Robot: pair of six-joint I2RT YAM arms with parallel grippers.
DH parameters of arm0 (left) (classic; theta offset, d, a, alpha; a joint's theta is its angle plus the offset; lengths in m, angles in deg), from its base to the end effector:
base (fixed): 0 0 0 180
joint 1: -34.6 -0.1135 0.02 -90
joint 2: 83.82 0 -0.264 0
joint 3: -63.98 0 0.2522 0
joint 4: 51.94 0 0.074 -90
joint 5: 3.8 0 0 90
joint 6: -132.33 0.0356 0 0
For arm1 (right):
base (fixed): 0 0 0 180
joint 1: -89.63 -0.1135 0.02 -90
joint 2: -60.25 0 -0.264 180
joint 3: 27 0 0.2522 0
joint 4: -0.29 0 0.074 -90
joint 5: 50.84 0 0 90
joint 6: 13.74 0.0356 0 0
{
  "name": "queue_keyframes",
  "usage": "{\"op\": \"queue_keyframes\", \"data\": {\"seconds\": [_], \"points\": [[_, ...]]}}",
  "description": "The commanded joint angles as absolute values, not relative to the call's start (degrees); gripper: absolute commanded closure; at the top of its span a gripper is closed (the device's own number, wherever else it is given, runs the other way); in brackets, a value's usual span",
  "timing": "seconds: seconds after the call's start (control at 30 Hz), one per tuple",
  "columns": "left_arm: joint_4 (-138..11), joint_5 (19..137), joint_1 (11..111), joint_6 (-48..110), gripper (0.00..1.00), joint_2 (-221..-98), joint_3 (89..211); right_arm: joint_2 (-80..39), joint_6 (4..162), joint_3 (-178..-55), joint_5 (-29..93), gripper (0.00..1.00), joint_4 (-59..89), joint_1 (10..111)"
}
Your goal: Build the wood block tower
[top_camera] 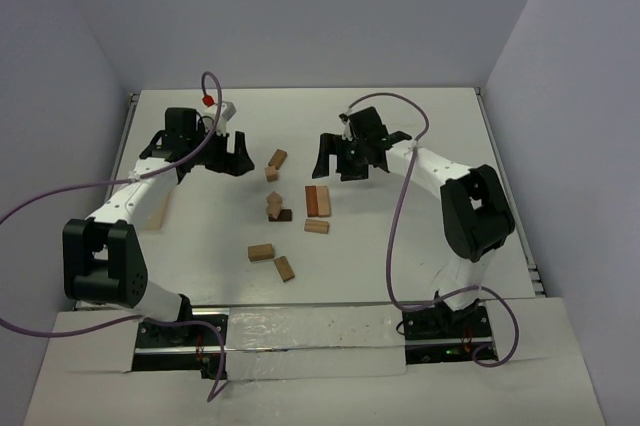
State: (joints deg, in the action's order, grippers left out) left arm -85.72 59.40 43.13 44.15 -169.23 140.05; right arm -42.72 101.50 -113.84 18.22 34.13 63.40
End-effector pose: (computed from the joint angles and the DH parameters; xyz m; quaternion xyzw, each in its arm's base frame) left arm 0.3190 -0.0641 0.2634 0.1723 0.8805 -0.2349 0.3739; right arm 0.3447 0.1840 0.2186 -0.0702 0.9234 0.3000 0.2290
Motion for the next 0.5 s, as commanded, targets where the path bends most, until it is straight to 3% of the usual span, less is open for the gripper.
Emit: {"op": "queue_keyframes", "data": {"seconds": [0.0, 0.2, 0.47], "points": [[-86.66, 55.96, 43.36, 54.02, 0.08, -166.72, 140.30, -36.28, 97.99, -115.97, 16.74, 0.00, 36.31, 64.18], [-88.06, 65.59, 46.65, 55.51, 0.13, -171.88, 145.74, -32.38, 96.21, -115.73, 16.31, 0.00, 37.76, 66.25], [-92.33, 61.10, 50.14, 62.84, 0.18, -173.50, 145.52, -28.35, 93.58, -109.87, 15.69, 0.00, 38.31, 70.99]]}}
